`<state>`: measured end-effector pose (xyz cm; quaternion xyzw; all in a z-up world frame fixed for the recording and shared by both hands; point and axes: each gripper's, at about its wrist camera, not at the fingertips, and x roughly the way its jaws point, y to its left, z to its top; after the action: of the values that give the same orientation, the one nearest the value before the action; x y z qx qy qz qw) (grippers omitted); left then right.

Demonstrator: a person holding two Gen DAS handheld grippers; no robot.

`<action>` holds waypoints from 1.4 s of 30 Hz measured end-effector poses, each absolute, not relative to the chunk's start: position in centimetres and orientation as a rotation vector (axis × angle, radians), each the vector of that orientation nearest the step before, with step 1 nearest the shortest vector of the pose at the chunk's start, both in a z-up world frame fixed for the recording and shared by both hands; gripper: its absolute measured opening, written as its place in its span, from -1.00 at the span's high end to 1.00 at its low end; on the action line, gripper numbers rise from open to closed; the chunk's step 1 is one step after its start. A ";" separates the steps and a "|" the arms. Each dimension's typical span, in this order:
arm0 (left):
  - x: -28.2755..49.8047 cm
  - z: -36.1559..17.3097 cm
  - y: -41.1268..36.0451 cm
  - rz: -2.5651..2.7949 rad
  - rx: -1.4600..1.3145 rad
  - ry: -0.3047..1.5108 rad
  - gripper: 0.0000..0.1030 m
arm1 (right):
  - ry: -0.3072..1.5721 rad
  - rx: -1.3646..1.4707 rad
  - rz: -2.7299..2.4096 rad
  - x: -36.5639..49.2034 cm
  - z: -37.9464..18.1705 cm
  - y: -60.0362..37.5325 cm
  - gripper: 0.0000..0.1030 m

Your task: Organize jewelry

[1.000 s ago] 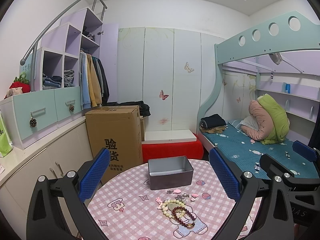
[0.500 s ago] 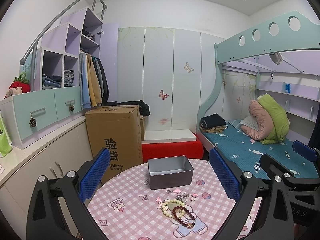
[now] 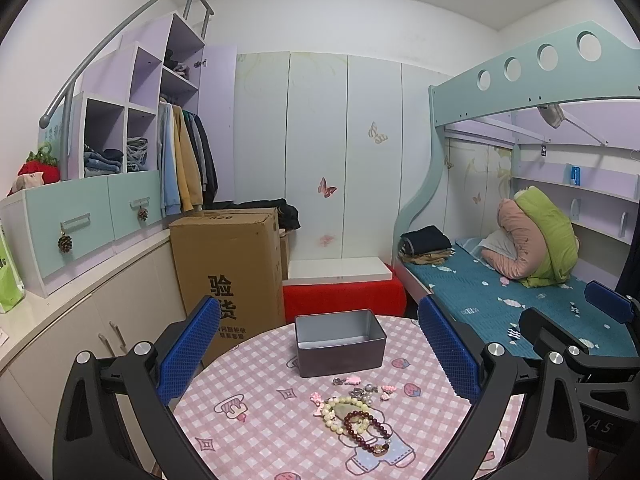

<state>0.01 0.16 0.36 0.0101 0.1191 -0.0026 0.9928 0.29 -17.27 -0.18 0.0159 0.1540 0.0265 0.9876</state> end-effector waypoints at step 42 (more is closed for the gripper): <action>9.5 -11.4 1.7 0.064 -0.095 0.699 -0.87 | 0.602 0.063 0.036 9.8 -11.7 -19.2 -0.87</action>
<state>9.46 1.71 -11.36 -0.0464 0.3423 0.0313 0.9379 9.81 -19.22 -11.70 0.0309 0.2963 0.0179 0.9544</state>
